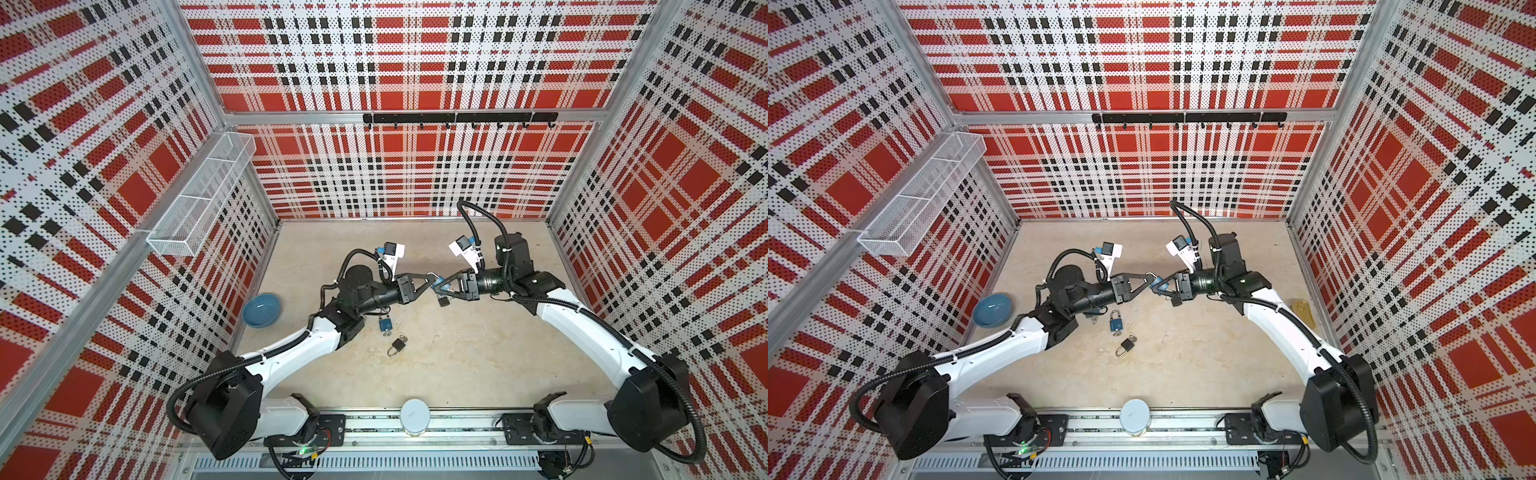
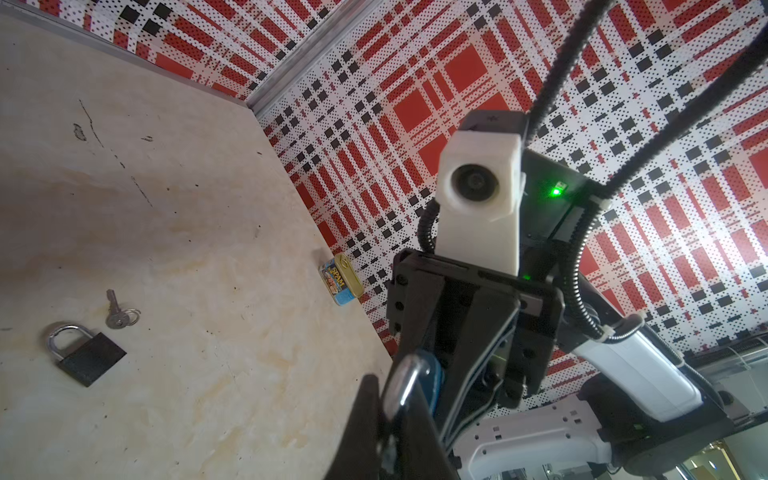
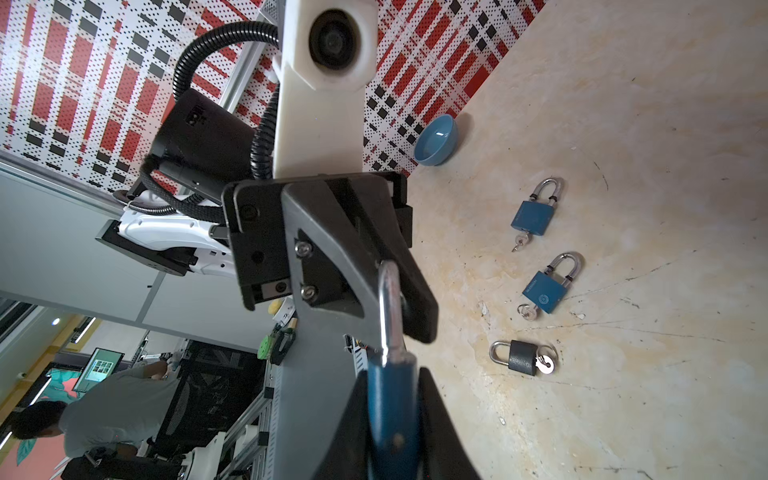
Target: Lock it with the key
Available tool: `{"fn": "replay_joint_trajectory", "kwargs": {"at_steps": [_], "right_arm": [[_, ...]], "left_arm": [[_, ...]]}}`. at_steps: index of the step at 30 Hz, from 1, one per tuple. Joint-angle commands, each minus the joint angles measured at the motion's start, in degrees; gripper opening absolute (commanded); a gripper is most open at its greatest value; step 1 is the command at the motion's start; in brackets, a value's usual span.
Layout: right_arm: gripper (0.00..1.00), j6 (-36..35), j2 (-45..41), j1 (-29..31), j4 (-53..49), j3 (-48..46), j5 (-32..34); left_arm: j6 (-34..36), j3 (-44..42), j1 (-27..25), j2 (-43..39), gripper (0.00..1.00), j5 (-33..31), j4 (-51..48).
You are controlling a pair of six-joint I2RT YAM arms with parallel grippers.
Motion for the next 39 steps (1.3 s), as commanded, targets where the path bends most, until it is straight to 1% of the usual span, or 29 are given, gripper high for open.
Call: {"fn": "replay_joint_trajectory", "kwargs": {"at_steps": [1, 4, 8, 11, 15, 20, 22, 24, 26, 27, 30, 39], "right_arm": [[0.00, 1.33, 1.41, 4.10, 11.04, 2.13, -1.26], [0.00, 0.52, 1.14, 3.99, 9.77, 2.01, -0.63], [0.00, -0.04, 0.57, 4.01, 8.59, 1.70, -0.23], [0.00, -0.41, 0.14, 4.01, 7.67, 1.42, 0.60], [0.00, -0.45, -0.17, 4.03, 7.24, 0.79, 1.75], [0.00, -0.37, -0.43, 4.02, 7.45, 0.37, 1.53], [0.09, -0.19, -0.51, 4.00, 7.89, 0.08, 1.56], [0.24, 0.12, -0.52, 4.02, 8.34, -0.22, 1.74], [0.29, 0.21, -0.41, 3.99, 8.59, -0.45, 1.66], [0.34, 0.27, -0.45, 4.03, 8.70, -0.62, 1.81], [0.39, 0.30, -0.62, 3.81, 8.75, -1.06, 2.41], [0.41, 3.42, -2.79, 1.93, 12.38, -4.86, 1.58]], "left_arm": [[2.74, -0.35, -6.40, 0.43, 0.00, 10.91, -2.76], [2.42, -0.37, -3.17, -1.66, 0.00, 11.42, -3.15], [3.31, 0.66, -0.40, -3.58, 0.00, 12.65, -5.88], [4.42, 1.36, 0.99, -4.54, 0.00, 12.89, -8.09], [5.00, 1.43, 2.38, -5.71, 0.00, 12.25, -8.23], [5.15, 1.74, 3.35, -5.83, 0.00, 12.31, -8.35], [4.99, 1.69, 3.95, -5.89, 0.00, 12.29, -8.31], [4.89, 1.69, 4.48, -6.01, 0.00, 12.18, -8.33], [4.70, 1.82, 5.06, -6.38, 0.00, 12.13, -8.22], [4.61, 1.81, 5.37, -6.48, 0.00, 12.09, -8.23], [4.45, 1.82, 6.38, -6.95, 0.00, 12.24, -8.21], [4.35, 2.16, 9.53, -7.46, 0.00, 13.61, -8.26]]}}
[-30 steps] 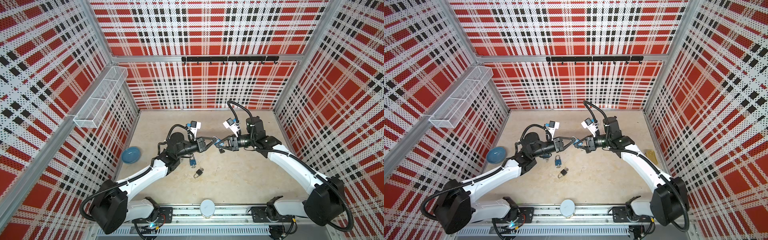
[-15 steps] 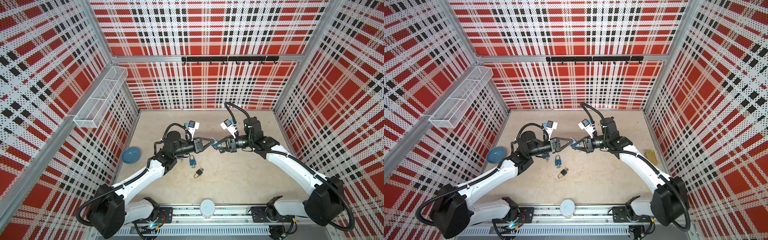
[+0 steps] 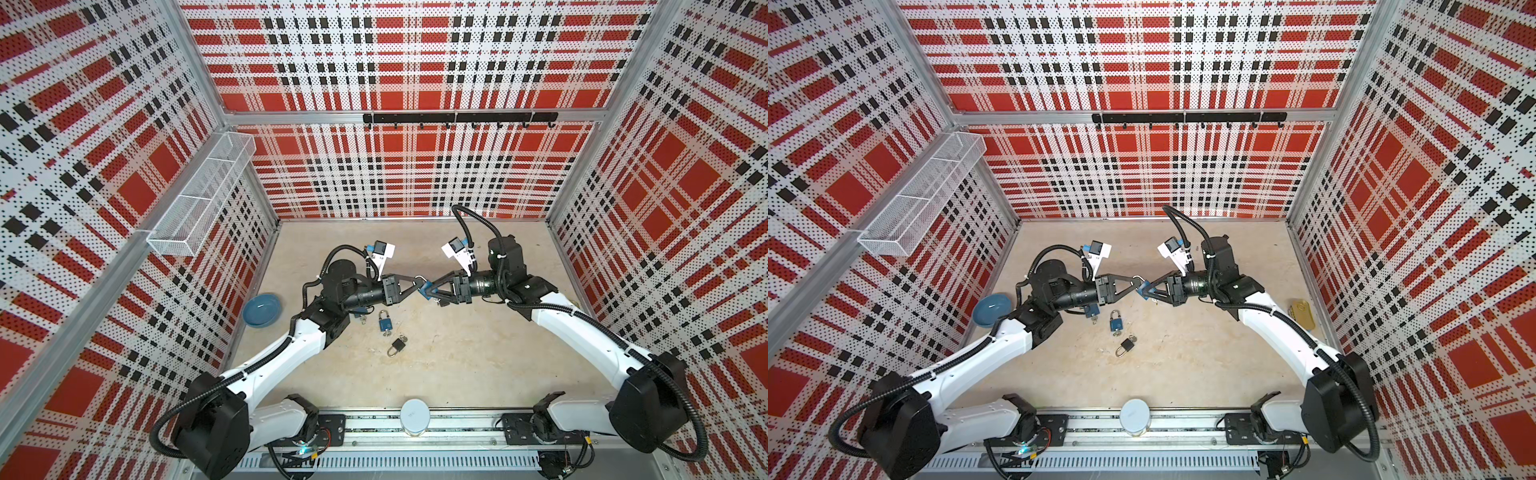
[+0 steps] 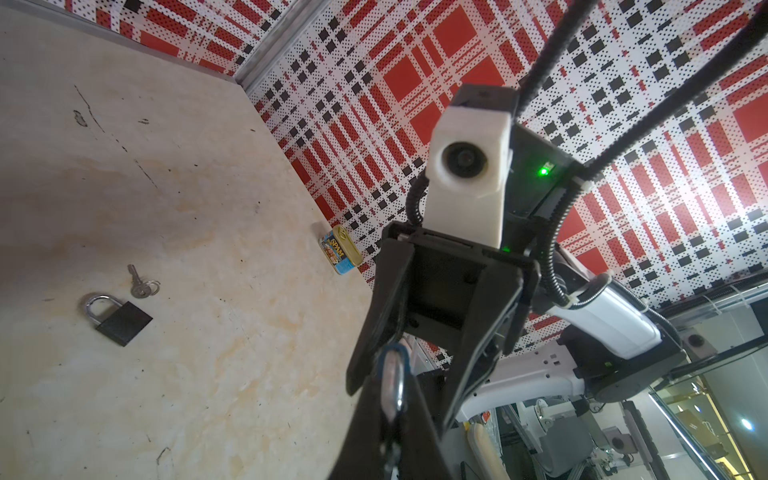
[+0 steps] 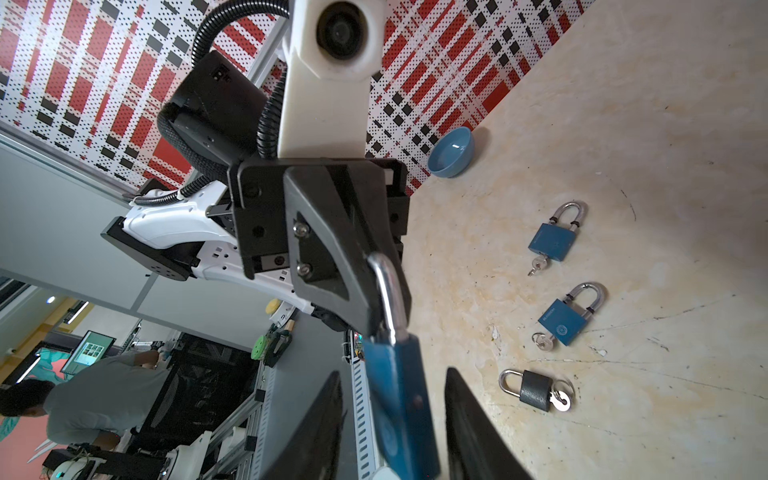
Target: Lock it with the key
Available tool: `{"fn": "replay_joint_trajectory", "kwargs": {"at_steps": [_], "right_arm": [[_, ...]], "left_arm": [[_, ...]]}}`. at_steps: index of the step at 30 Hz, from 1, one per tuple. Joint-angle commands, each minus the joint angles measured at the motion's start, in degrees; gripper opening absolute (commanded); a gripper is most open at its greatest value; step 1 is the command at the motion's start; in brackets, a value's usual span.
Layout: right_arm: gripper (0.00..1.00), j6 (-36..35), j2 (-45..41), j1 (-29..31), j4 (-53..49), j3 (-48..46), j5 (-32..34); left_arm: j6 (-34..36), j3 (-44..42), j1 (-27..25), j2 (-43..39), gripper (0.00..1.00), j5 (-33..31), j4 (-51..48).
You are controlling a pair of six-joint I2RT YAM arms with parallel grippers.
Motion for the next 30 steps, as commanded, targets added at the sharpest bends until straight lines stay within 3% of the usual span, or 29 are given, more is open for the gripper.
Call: {"fn": "replay_joint_trajectory", "kwargs": {"at_steps": [1, 7, 30], "right_arm": [[0.41, 1.61, -2.72, -0.87, 4.76, -2.16, -0.53], [0.33, 4.78, -4.05, -1.58, 8.43, -5.16, -2.20], [0.22, 8.68, -1.52, -1.56, 14.13, -6.49, -5.10]], "left_arm": [[0.39, 1.93, 1.32, -1.24, 0.00, 2.20, 1.37], [0.22, 2.66, 2.65, 0.04, 0.00, 3.94, 1.56], [-2.82, 3.47, 2.64, 0.97, 0.00, 4.03, 5.87]]}}
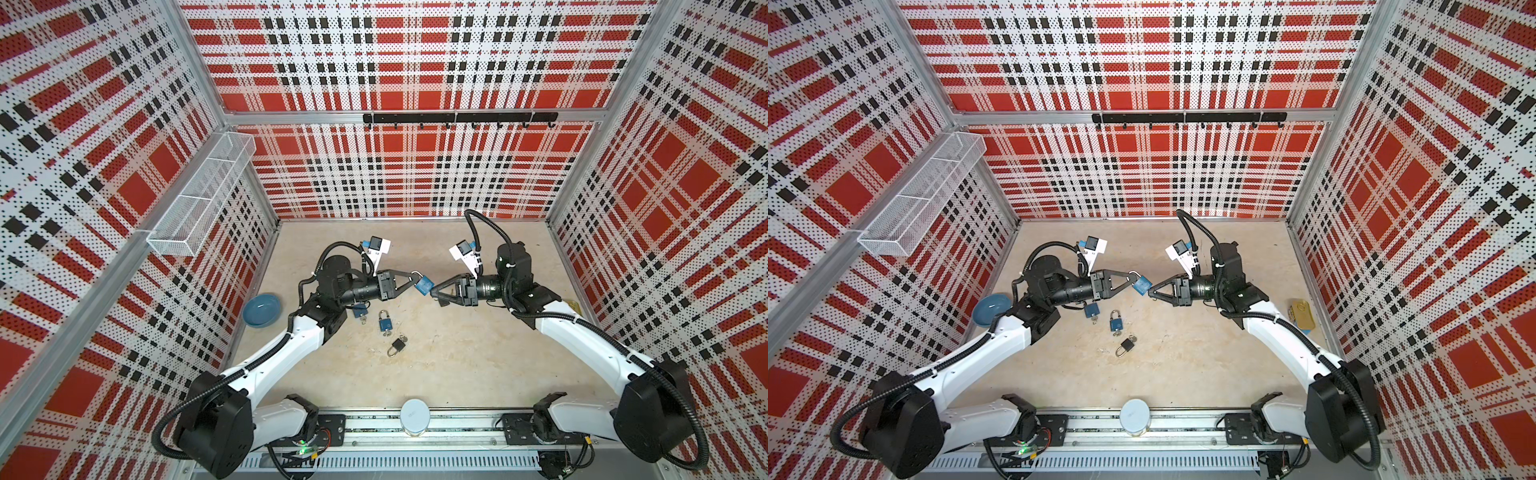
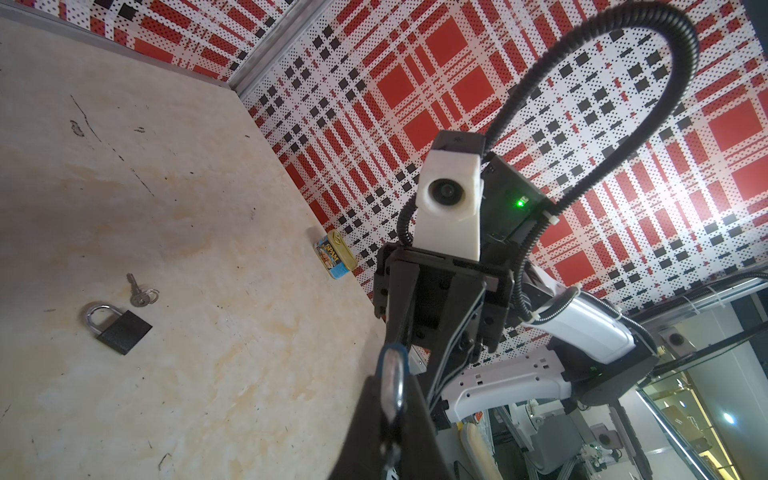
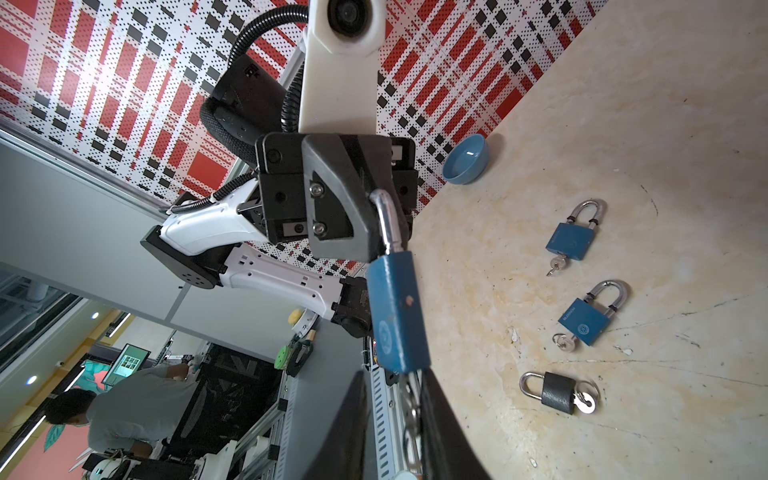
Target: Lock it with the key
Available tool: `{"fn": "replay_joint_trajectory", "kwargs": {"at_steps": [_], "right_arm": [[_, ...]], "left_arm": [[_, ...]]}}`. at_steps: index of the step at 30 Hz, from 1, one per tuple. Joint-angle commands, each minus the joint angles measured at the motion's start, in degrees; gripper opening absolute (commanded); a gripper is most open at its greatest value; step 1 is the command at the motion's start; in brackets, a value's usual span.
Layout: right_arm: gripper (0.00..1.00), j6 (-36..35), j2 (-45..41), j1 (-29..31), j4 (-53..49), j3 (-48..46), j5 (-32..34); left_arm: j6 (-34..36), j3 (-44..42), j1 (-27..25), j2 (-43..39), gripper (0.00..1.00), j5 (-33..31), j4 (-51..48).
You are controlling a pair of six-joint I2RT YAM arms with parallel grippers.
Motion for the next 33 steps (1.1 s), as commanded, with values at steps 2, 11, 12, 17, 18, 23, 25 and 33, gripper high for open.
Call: {"fn": "replay_joint_trajectory", "kwargs": {"at_steps": [2, 11, 12, 17, 18, 23, 25, 33], "right_arm": [[0.21, 0.63, 0.84, -0.07, 4.09, -0.57, -1.44], [0.10, 1.17, 1.40, -0.07, 4.79, -0.35, -1.78], [0.07, 1.15, 1.37, -0.08, 4.79, -0.34, -1.95], [0.00, 1.22, 1.37, -0.08, 4.88, -0.45, -1.78], [0.00, 1.19, 1.32, -0.07, 4.97, -0.54, -1.72], [0.00, 1.35, 1.08, -0.14, 5.20, -1.16, -0.57], [0.00, 1.31, 0.83, -0.12, 5.03, -1.63, -0.24], [0.00, 1.86, -0.42, -0.96, 4.26, -4.92, 1.15]], "left_arm": [[-1.81, 2.40, 0.16, 0.02, 0.00, 0.45, 4.75], [-2.35, 1.91, 0.15, 0.48, 0.00, 0.81, 5.52], [-2.36, 1.85, 0.13, 0.48, 0.00, 0.73, 5.60], [-2.26, 1.66, 0.27, 0.81, 0.00, 0.99, 5.60], [-2.28, 1.63, 0.29, 0.87, 0.00, 0.86, 5.65], [-2.43, 1.28, 1.17, 1.06, 0.00, 1.07, 6.54], [-3.01, 1.17, 1.78, 1.22, 0.00, 1.31, 7.56], [-5.92, 0.82, 5.27, 2.12, 0.00, 3.23, 12.13]]}}
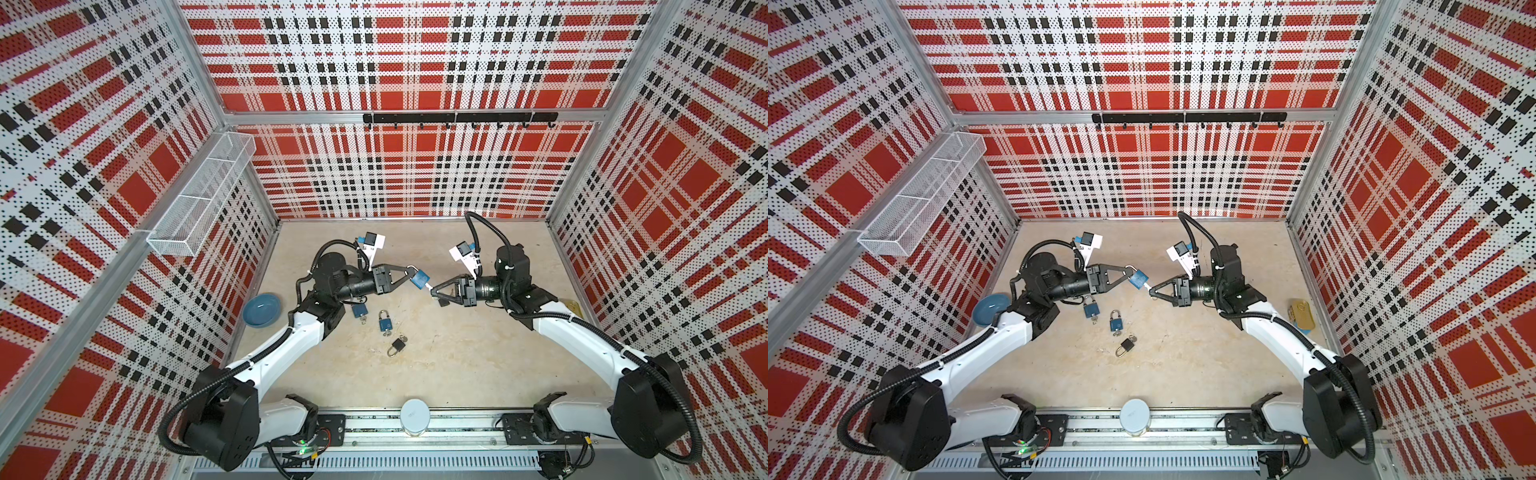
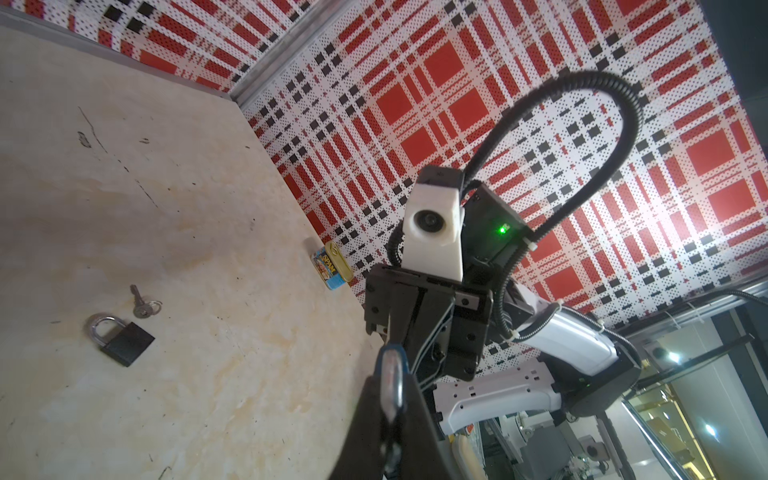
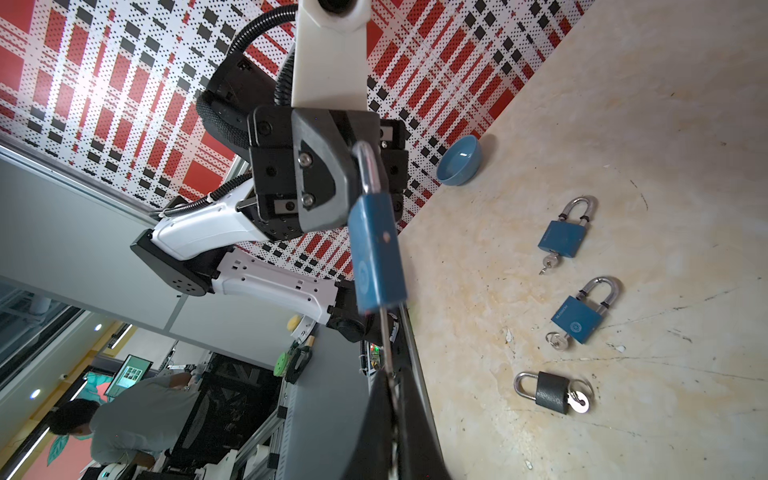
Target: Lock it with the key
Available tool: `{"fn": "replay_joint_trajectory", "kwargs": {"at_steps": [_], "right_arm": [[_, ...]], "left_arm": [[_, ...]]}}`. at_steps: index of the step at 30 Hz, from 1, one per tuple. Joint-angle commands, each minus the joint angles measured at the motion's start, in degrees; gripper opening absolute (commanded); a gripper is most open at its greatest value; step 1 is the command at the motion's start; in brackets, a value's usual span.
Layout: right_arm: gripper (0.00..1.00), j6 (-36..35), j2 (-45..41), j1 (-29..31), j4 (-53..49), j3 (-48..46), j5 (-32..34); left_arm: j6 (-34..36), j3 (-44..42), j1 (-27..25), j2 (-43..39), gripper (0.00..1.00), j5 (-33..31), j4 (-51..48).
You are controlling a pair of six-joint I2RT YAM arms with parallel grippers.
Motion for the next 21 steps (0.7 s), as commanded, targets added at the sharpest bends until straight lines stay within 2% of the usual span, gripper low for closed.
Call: {"fn": "replay_joint_trajectory", "kwargs": {"at_steps": [1, 5, 10, 15, 21], "right_arm": [[0.00, 0.08, -1.75, -0.54, 0.53, -2.57, 0.80], [0.00, -1.00, -3.97, -2.17, -2.82, -4.20, 2.66], [0.00, -5.82, -7.88, -4.61, -13.18, -3.65, 9.14], [0.00, -5.85, -11.91, -7.82, -18.93, -3.48, 14.66], [0.00, -6.30, -15.26, -8.31, -27.05, -2.69, 23.41]], "left_arm": [[-2.01, 0.84, 1.31, 0.07, 0.00, 1.46, 6.58], [-2.01, 0.58, 1.34, 1.09, 0.00, 1.88, 6.54], [-1.02, -0.69, -0.09, 3.28, 0.00, 1.58, 5.12], [5.19, -0.37, -5.49, 7.33, 0.00, -0.95, -2.28], [9.59, 1.16, -11.79, 14.90, 0.00, -3.55, -6.19]]}}
